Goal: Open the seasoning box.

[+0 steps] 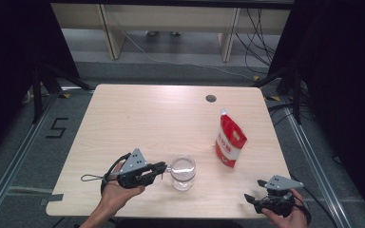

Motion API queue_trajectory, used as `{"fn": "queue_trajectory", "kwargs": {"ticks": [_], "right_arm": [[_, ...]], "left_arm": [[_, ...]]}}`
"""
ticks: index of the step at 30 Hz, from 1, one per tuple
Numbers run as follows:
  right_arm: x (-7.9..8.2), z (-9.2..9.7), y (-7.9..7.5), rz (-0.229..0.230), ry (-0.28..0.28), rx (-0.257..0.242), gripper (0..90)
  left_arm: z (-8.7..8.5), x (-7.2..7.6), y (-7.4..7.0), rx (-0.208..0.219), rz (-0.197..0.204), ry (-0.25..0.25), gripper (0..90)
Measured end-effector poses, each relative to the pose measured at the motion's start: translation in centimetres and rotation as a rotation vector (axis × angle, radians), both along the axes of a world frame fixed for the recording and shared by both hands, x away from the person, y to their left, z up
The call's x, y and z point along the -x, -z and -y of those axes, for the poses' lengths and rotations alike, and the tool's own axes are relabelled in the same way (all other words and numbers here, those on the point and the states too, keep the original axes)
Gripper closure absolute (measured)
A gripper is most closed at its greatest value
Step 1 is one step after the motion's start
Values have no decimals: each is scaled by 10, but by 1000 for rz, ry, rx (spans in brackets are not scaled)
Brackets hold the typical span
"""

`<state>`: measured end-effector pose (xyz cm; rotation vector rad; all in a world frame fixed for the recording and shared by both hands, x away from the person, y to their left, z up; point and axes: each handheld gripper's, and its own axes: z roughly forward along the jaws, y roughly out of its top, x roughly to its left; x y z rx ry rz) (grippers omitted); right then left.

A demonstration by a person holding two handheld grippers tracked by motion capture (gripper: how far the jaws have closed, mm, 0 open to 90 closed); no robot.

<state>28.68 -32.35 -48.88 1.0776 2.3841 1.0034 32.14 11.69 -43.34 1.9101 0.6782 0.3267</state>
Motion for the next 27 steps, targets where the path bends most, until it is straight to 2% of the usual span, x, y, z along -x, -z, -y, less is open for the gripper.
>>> {"fn": "queue_trajectory", "kwargs": {"ticks": [1, 3, 6, 8, 11, 12, 14, 15, 16, 17, 19, 22, 23, 27], "right_arm": [[0, 0, 0, 0, 0, 0, 266], [0, 0, 0, -1, 4, -4, 266], [0, 0, 0, 7, 6, -3, 266], [2, -2, -1, -8, 17, -19, 266], [1, -3, -2, 8, 2, -7, 266], [1, -3, -2, 4, -1, -12, 266], [3, -6, -2, -15, 11, -16, 266], [2, -6, -2, -11, 11, -20, 266], [-1, -4, -1, 13, -20, -8, 266], [2, -7, -2, -10, 6, -15, 266], [1, -7, -2, -1, -6, -9, 266], [1, -7, -2, 7, -15, -9, 266], [0, -8, -2, 13, -20, -2, 266], [1, -11, -3, 12, -24, -4, 267]], "left_arm": [[0, -2, -1, -13, 8, 2, 832], [2, -5, -1, 5, -10, -21, 840], [1, -9, -1, -2, 9, -7, 843], [2, -9, -1, -2, 2, -23, 845], [3, -10, -1, -1, 1, -21, 845], [5, -10, 0, 19, -12, -24, 846], [4, -11, -1, -14, 4, -13, 846], [5, -11, 0, -8, 4, -6, 846], [6, -10, 1, -3, -12, -25, 846], [6, -12, 2, -16, 0, -13, 847], [5, -13, 3, -27, 3, -13, 847], [6, -13, 7, -11, -18, -23, 848], [5, -14, 8, -27, -11, -21, 848], [5, -14, 9, -27, -6, -18, 847]]}}
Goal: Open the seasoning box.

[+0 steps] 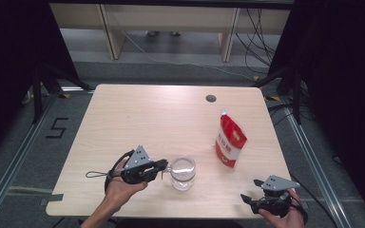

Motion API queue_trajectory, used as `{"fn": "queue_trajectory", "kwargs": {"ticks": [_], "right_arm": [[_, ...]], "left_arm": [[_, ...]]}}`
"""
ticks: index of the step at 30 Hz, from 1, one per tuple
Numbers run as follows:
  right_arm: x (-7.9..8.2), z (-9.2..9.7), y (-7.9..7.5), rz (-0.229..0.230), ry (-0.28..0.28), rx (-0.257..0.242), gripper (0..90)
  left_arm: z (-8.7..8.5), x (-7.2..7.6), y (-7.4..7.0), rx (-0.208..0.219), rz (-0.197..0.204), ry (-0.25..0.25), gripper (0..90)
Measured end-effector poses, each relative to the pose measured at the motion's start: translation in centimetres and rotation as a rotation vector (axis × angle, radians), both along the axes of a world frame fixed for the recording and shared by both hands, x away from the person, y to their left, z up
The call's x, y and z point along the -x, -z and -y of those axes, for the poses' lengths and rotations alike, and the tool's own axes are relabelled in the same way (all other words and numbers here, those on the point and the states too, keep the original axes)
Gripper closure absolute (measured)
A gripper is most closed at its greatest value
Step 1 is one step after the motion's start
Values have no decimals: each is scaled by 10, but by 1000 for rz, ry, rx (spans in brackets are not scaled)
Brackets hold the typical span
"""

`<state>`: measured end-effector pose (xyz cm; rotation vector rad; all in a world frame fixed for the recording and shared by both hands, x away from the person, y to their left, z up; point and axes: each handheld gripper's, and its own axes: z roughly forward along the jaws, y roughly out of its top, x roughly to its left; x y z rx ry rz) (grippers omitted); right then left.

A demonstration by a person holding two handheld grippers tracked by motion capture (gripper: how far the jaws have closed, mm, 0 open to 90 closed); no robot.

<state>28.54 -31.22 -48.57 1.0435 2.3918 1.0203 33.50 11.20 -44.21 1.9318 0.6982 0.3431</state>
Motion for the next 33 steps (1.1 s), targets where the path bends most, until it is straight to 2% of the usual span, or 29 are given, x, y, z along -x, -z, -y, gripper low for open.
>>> {"fn": "queue_trajectory", "kwargs": {"ticks": [4, 5, 6, 7, 8, 11, 13, 14, 16, 17, 19, 20, 22, 23, 24, 26, 27, 28, 31, 32, 33], "right_arm": [[1, -2, 0, -1, -8, 1, 279], [0, -3, 0, 9, -31, -2, 285], [0, -3, 0, 9, -31, -2, 285], [1, -4, -1, 10, -29, -7, 296], [3, -6, -2, -8, -21, -26, 307], [2, -8, -3, 19, -53, -27, 330], [1, -8, -3, 22, -56, -35, 331], [3, -10, -4, 12, -49, -55, 336], [2, -10, -4, 18, -58, -53, 341], [1, -10, -4, 23, -68, -59, 347], [3, -12, -5, 18, -55, -69, 360], [2, -11, -5, 40, -72, -58, 362], [2, -12, -6, 47, -80, -64, 374], [2, -13, -6, 39, -82, -71, 385], [2, -14, -7, 57, -92, -84, 422], [2, -14, -8, 70, -100, -86, 437], [5, -16, -9, 60, -86, -113, 447], [4, -17, -11, 81, -94, -126, 478], [3, -20, -12, 105, -109, -123, 497], [2, -23, -13, 117, -123, -135, 544], [2, -23, -13, 117, -123, -135, 544]], "left_arm": [[0, 0, 0, 2, 4, -1, 848], [0, 2, 1, 12, -8, -15, 847], [0, 2, 1, 12, -8, -15, 847], [-1, 1, 1, 9, -2, -4, 847], [-1, 1, 1, 8, -3, -8, 847], [0, 2, 2, 15, -7, -15, 848], [0, 2, 2, 13, -4, -14, 847], [-1, 2, 2, 7, 4, -10, 848], [0, 2, 2, 13, -3, -13, 848], [-1, 1, 2, 4, 10, -1, 848], [-1, 1, 3, 10, 8, 3, 849], [-2, 1, 3, 7, 7, -3, 849], [-2, 2, 3, 8, 7, -3, 850], [-1, 2, 3, 9, 9, -2, 850], [-1, 2, 3, 7, 10, -2, 851], [-1, 2, 3, 9, 8, -2, 851], [-2, 2, 3, 10, 8, -3, 852], [-2, 2, 3, 11, 9, -2, 852], [-2, 3, 4, 15, 2, -13, 853], [-2, 3, 4, 18, -3, -13, 853], [-2, 3, 4, 18, -3, -13, 853]]}}
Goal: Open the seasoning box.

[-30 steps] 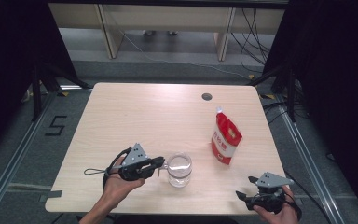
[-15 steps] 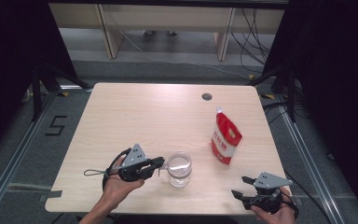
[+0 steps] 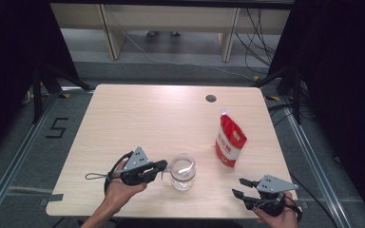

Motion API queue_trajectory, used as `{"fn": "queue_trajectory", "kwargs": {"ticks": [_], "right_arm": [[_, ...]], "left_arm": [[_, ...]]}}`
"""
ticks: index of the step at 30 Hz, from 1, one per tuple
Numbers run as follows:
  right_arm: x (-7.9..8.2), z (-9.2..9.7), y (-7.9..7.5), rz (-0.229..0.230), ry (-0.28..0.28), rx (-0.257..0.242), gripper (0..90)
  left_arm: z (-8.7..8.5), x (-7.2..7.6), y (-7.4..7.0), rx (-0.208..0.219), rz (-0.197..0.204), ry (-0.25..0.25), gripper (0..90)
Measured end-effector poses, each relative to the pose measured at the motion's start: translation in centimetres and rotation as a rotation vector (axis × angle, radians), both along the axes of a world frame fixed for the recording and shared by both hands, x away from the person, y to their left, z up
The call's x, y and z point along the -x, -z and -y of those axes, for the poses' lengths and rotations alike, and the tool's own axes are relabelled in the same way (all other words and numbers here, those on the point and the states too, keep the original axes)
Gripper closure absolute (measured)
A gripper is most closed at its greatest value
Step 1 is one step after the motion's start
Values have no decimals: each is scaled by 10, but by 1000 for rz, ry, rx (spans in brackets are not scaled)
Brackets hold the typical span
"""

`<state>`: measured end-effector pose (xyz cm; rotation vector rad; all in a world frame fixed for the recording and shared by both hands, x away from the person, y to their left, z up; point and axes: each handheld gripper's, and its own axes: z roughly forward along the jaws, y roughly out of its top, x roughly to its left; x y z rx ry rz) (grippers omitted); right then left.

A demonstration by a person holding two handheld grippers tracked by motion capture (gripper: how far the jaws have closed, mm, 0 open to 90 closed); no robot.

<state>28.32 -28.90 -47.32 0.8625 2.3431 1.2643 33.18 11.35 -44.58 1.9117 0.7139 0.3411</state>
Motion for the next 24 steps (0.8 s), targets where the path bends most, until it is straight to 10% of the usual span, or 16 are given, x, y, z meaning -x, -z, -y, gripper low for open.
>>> {"fn": "queue_trajectory", "kwargs": {"ticks": [24], "right_arm": [[-15, -51, -9, 74, -119, -53, 818]], "left_arm": [[-2, 0, 1, 3, 10, 13, 856]]}}
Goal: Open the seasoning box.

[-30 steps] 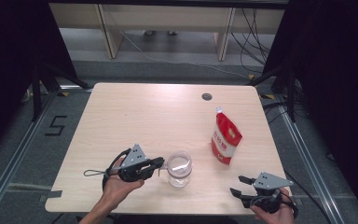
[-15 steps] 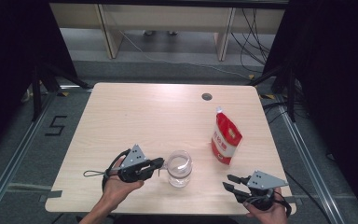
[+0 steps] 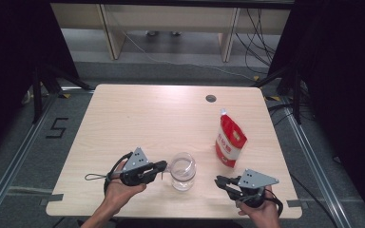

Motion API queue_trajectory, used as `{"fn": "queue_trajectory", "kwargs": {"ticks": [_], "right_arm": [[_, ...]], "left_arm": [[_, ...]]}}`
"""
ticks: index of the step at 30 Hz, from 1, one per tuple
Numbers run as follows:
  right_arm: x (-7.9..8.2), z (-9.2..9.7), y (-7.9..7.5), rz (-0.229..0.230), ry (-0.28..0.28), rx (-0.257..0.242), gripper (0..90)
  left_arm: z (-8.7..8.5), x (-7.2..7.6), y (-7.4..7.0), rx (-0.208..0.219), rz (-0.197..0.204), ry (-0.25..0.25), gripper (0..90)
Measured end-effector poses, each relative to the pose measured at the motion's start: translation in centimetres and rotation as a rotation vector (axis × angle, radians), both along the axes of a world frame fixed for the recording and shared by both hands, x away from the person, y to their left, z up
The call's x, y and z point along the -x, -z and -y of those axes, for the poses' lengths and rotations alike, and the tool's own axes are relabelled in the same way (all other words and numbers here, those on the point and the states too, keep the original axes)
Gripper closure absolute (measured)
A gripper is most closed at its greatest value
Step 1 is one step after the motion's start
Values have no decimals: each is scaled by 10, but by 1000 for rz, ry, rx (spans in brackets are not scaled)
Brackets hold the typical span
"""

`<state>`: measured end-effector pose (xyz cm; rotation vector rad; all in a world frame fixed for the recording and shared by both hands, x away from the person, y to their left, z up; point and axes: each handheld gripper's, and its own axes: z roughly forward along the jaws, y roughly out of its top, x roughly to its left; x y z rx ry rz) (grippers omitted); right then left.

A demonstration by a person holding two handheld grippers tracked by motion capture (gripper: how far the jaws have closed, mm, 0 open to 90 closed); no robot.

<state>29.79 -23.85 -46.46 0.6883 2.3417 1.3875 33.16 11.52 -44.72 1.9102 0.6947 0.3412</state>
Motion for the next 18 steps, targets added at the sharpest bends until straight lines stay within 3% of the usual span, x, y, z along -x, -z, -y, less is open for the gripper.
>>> {"fn": "queue_trajectory", "kwargs": {"ticks": [2, 3, 4, 7, 12, 15, 18], "right_arm": [[-2, -5, 0, 1, -8, 2, 835], [-2, -7, 0, -7, 2, -5, 841], [-5, -10, 0, 15, -26, -12, 846], [-8, -15, -1, 24, -41, -12, 855], [-10, -24, -3, 29, -40, -31, 867], [-11, -29, -6, 57, -51, -51, 868], [-13, -33, -8, 51, -68, -45, 872]], "left_arm": [[-1, 0, 0, -15, 3, 7, 858], [0, 0, 0, -1, -1, 0, 858], [0, 0, 0, -3, -3, -1, 858], [0, 0, 1, -4, -2, -1, 858], [0, 0, 1, -2, -2, 0, 858], [-1, 0, 1, 2, -3, 1, 858], [-1, 0, 0, -6, -1, 3, 858]]}}
